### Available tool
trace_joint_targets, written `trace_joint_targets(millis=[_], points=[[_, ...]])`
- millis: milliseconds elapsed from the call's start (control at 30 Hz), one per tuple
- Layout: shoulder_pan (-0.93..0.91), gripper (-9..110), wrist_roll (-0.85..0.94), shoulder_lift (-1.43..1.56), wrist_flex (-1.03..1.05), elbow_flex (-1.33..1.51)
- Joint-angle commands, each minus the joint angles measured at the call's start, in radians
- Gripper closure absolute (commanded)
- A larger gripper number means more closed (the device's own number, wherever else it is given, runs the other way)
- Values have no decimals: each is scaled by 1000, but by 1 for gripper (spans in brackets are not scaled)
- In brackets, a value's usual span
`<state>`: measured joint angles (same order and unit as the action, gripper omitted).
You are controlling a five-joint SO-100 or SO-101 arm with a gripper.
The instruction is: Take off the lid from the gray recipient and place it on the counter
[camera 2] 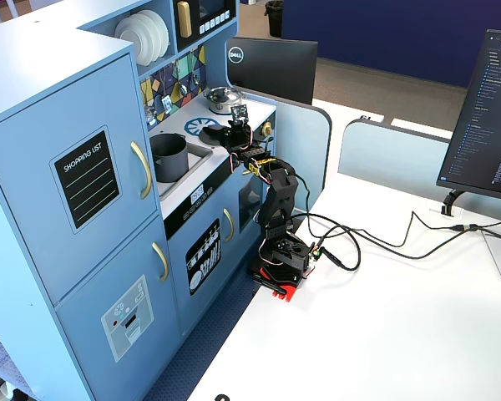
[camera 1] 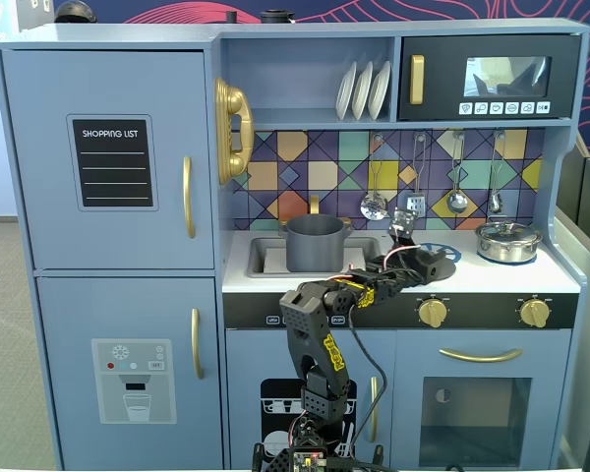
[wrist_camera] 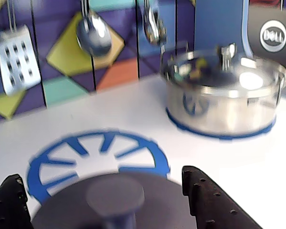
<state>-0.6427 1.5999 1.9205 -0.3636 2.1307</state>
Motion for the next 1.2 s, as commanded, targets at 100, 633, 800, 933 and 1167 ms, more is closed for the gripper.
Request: trace_joint_targets(millis=[100, 633, 800, 933, 1167], points=[[61, 75, -3, 241, 127, -18], [580, 102, -98, 963, 1362, 25], [655, 102, -100, 1080, 1373, 345], [684, 102, -77, 1163, 1447, 574], [687, 102, -61, 1204, 1511, 845]])
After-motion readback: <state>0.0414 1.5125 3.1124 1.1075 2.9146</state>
